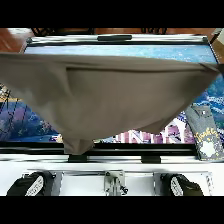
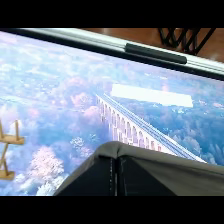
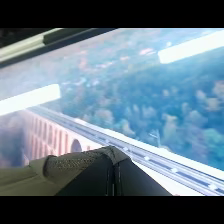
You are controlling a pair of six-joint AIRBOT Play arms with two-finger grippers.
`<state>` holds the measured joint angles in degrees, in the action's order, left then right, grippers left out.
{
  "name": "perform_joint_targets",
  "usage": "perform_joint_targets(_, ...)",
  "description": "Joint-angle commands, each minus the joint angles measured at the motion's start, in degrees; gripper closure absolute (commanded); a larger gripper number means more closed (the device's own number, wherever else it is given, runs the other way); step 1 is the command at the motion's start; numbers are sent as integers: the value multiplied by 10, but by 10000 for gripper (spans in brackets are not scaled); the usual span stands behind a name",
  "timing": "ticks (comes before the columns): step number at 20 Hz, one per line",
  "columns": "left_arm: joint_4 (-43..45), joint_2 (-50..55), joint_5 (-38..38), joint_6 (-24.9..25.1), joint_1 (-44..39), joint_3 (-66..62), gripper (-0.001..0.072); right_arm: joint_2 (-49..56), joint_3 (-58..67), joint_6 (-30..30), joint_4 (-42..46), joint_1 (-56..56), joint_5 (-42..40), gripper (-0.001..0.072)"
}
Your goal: Fold the shirts.
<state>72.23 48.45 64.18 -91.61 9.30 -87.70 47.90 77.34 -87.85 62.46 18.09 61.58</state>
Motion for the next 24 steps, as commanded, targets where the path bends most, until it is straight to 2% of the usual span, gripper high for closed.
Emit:
perform_joint_targets(1, -24, 126, -118, 11, -12, 29, 672, 147, -27, 22, -81, -25, -174, 658)
perform_joint_targets(6, -38, 301, -220, 11, -51, 29, 671, 348, -27, 12, -86, -120, -362, 657)
perform_joint_targets(8, -46, 343, -226, 11, -61, 29, 670, 390, -27, 1, -86, -137, -392, 657)
perform_joint_targets(10, -48, 376, -214, 7, -68, 29, 669, 413, -27, 0, -86, -148, -378, 657)
perform_joint_targets(11, -49, 388, -198, -3, -71, 29, 663, 418, -27, 0, -86, -153, -359, 657)
perform_joint_targets(12, -50, 397, -179, -20, -72, 29, 571, 419, -27, 0, -86, -156, -344, 649)
perform_joint_targets(13, -50, 401, -154, -35, -72, 29, 370, 415, -26, 0, -97, -158, -327, 572)
perform_joint_targets(14, -50, 401, -116, -36, -66, 26, 145, 406, -26, 0, -108, -155, -309, 332)
perform_joint_targets(15, -44, 400, -61, -35, -57, 13, 90, 390, -26, 1, -110, -146, -281, 188)
perform_joint_targets(18, -2, 400, 169, 33, 0, -55, 92, 324, -26, 19, -64, -94, -161, 189)
perform_joint_targets(20, 6, 388, 262, 42, 47, -62, 101, 282, -26, 19, -4, -44, -40, 191)
perform_joint_targets(22, -5, 361, 279, 57, 89, -22, 102, 261, -27, 27, 50, -7, 90, 191)
perform_joint_targets(24, -33, 331, 273, 84, 122, 59, 101, 258, -30, 66, 83, 17, 205, 191)
